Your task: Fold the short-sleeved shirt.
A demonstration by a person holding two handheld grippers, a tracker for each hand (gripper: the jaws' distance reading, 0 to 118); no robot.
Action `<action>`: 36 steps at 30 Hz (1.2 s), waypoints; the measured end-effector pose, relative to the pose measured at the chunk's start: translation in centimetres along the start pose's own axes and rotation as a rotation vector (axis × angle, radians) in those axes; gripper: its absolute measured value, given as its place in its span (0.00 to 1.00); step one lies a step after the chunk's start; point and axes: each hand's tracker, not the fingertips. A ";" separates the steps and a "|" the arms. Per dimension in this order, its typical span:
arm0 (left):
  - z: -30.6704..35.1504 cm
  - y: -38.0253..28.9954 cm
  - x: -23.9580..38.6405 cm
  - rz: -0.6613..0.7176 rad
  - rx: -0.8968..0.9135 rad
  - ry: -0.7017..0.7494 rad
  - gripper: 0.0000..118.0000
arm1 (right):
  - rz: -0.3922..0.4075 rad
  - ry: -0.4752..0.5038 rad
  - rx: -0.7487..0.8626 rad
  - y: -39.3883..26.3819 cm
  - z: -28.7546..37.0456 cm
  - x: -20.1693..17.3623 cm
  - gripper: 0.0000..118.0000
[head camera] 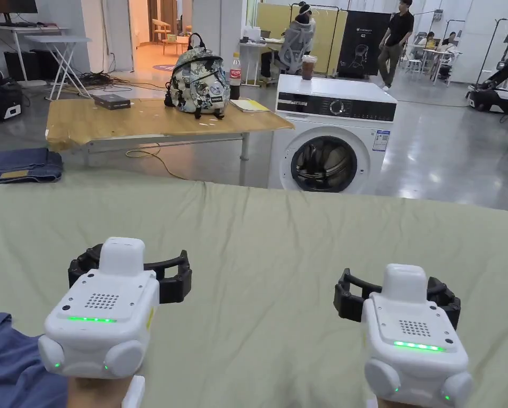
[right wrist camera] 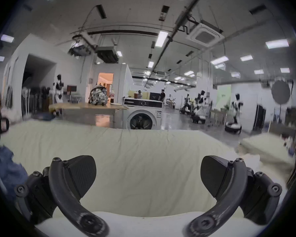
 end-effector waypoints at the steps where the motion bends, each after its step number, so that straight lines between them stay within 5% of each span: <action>1: -0.1 0.1 -0.6 0.079 -0.008 -0.012 1.00 | -0.088 0.019 -0.013 0.4 -0.1 0.6 1.00; 6: -0.4 -0.2 -4.1 0.578 -0.006 -0.093 1.00 | -0.508 0.037 -0.074 1.6 -0.3 3.9 1.00; 9: -0.3 0.4 -4.3 0.555 -0.003 -0.063 0.99 | -0.508 0.072 -0.070 1.6 -1.0 4.6 1.00; 12: 0.2 2.3 -1.3 0.084 -0.011 -0.012 0.99 | -0.107 0.108 -0.002 2.6 -1.0 2.5 1.00; 16: 0.5 2.0 2.9 -0.679 0.037 0.075 0.99 | 0.702 0.051 0.166 1.6 -0.2 -1.9 1.00; 18: 1.1 1.3 4.1 -0.976 0.077 0.103 0.99 | 1.026 0.001 0.277 0.3 0.6 -3.4 1.00; 21: 1.5 0.2 4.9 -1.256 0.114 0.145 0.98 | 1.335 -0.030 0.405 -1.3 1.2 -4.0 1.00; 24: 1.5 -0.4 4.5 -1.327 0.138 0.127 0.98 | 1.447 -0.032 0.458 -2.4 1.3 -3.9 1.00; 28: 1.5 0.7 4.1 -1.022 0.095 0.120 0.98 | 1.305 0.003 0.385 -2.5 1.6 -4.2 1.00; 32: 1.1 2.4 1.9 -0.423 0.021 0.053 0.98 | 0.895 0.057 0.185 -0.8 1.6 -3.9 1.00; 36: 1.3 2.5 -0.3 0.001 0.031 -0.026 0.93 | 0.481 0.062 0.077 0.5 1.4 -2.6 1.00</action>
